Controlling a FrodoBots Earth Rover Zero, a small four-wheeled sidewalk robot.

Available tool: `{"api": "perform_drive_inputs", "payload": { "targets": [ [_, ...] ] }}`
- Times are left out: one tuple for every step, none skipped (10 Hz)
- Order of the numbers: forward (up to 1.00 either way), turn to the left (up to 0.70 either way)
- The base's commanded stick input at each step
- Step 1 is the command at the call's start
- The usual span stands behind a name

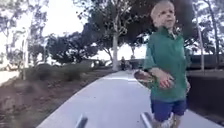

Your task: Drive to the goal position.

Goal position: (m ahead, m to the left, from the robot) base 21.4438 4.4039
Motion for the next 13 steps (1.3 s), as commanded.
{"api": "perform_drive_inputs", "payload": {
  "targets": [
    [0.92,0.00],
    [0.94,0.00],
    [0.94,0.00],
    [0.94,0.00],
    [0.94,0.00],
    [0.94,0.00],
    [0.95,0.00],
    [0.96,0.00],
    [0.96,0.00],
    [0.97,0.00],
    [0.97,0.00],
    [0.97,0.00],
    [0.97,0.00]
  ]
}}
